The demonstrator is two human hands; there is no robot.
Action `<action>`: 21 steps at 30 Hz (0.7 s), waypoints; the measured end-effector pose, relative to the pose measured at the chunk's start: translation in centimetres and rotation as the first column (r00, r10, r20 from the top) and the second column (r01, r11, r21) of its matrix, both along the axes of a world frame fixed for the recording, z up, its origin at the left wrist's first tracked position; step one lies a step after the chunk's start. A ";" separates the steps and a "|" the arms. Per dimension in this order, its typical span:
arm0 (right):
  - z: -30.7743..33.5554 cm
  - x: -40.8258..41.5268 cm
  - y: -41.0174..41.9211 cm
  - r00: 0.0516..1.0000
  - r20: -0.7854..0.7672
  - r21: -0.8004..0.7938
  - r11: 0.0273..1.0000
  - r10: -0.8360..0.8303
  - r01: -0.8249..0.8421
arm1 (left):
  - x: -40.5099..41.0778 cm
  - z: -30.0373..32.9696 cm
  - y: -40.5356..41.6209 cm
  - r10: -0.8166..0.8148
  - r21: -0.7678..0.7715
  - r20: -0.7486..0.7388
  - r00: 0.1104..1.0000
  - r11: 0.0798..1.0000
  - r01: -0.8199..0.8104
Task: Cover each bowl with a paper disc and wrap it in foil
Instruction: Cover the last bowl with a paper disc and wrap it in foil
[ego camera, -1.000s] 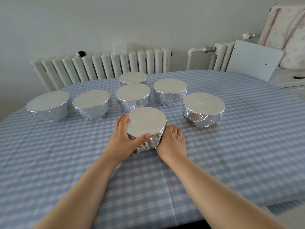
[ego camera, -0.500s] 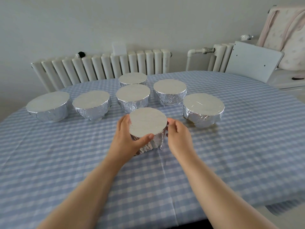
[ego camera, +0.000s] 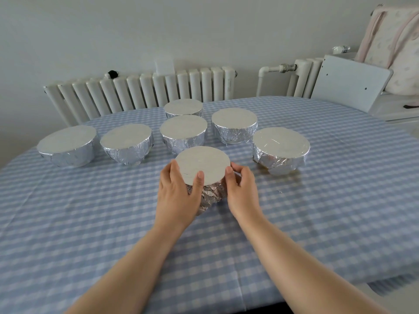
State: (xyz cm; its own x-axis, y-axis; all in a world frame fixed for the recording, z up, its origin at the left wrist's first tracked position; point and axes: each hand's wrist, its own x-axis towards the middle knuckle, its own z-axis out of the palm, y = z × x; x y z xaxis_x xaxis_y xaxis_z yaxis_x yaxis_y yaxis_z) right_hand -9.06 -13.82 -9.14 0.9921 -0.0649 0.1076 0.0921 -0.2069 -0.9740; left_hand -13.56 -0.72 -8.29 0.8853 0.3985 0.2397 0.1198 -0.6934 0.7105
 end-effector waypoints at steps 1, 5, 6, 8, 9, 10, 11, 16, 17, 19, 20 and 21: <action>-0.1 0.0 0.1 1.000 0.007 0.005 1.000 -0.022 0.022 | 0.0 0.0 0.0 -0.001 0.000 -0.002 1.000 1.000 0.001; 0.1 -0.1 0.5 0.996 -0.018 0.036 0.995 -0.092 0.093 | 0.1 0.0 -0.1 -0.004 -0.005 -0.001 1.000 1.000 0.004; 0.1 -0.1 0.7 0.994 -0.021 0.035 0.994 -0.106 0.107 | 0.2 0.0 -0.1 -0.004 -0.004 -0.001 1.000 1.000 0.004; 0.1 0.0 1.0 0.989 -0.034 0.027 0.989 -0.142 0.143 | 0.3 0.0 -0.1 -0.006 -0.002 -0.001 1.000 1.000 0.006; 0.1 0.1 1.1 0.986 -0.046 0.027 0.986 -0.161 0.162 | 0.3 -0.1 -0.1 -0.006 -0.001 0.000 1.000 1.000 0.006; 0.0 0.2 1.3 0.982 -0.060 0.030 0.983 -0.177 0.179 | 0.3 -0.1 -0.1 -0.006 0.002 0.001 1.000 1.000 0.006; 0.0 0.3 1.4 0.980 -0.070 0.032 0.981 -0.188 0.191 | 0.3 -0.1 0.0 -0.007 0.005 0.003 1.000 1.000 0.006; 0.2 0.4 1.7 0.975 -0.088 0.050 0.977 -0.204 0.209 | 0.4 -0.1 0.0 -0.008 0.005 0.008 1.000 1.000 0.008; 0.3 0.4 1.8 0.974 -0.097 0.057 0.976 -0.204 0.210 | 0.4 -0.1 0.0 -0.008 0.001 0.009 1.000 1.000 0.008; 0.5 0.6 2.0 0.971 -0.133 0.084 0.973 -0.201 0.213 | 0.3 -0.1 0.0 -0.012 -0.003 0.014 1.000 1.000 0.012; 0.6 0.6 2.0 0.968 -0.150 0.094 0.972 -0.201 0.216 | 0.3 -0.1 0.0 -0.015 -0.003 0.016 1.000 1.000 0.015; 0.7 0.7 2.1 0.967 -0.159 0.098 0.971 -0.200 0.217 | 0.3 -0.1 -0.1 -0.018 -0.002 0.019 1.000 1.000 0.018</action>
